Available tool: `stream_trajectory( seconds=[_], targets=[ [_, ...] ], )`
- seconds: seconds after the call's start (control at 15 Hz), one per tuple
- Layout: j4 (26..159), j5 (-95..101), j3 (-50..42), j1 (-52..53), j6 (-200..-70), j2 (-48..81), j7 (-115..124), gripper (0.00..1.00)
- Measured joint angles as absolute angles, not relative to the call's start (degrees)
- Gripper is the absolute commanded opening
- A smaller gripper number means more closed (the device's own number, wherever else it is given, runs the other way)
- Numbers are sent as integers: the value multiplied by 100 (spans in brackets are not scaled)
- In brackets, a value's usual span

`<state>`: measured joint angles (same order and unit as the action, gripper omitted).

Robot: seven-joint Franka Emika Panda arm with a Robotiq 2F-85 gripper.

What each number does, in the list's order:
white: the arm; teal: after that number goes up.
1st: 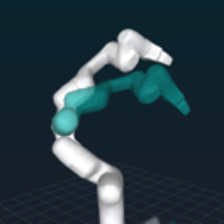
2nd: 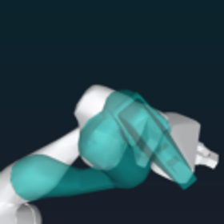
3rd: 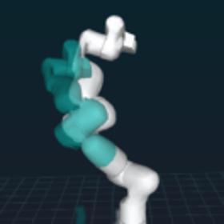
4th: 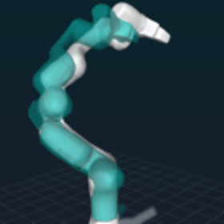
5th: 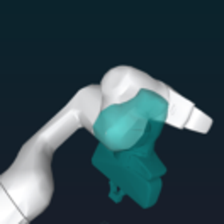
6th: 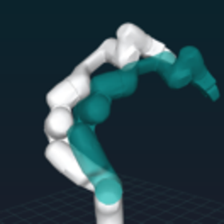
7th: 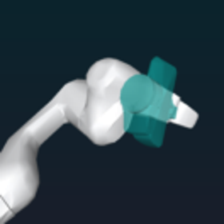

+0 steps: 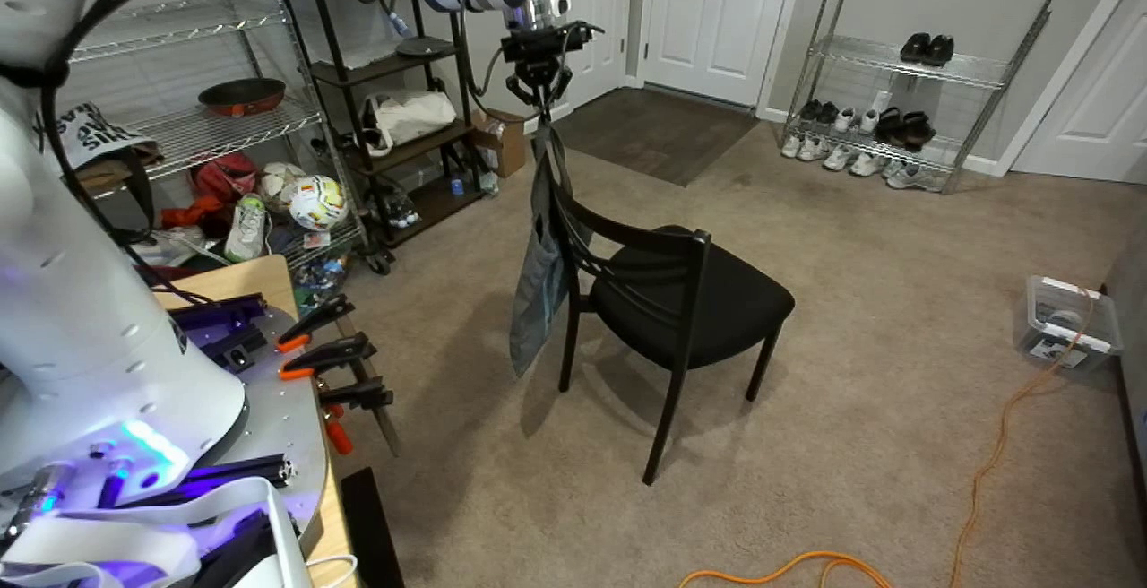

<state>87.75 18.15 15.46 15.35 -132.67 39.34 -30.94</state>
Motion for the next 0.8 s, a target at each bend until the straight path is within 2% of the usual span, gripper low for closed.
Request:
stream_trajectory(
  seconds=[0.4, 0.8],
  targets=[
    [8605, 1823, 1692, 1965, -13062, 3952, -3363, 2],
    [8877, 1818, 1767, 1947, -13088, 3874, -3508, 2]
  ],
)
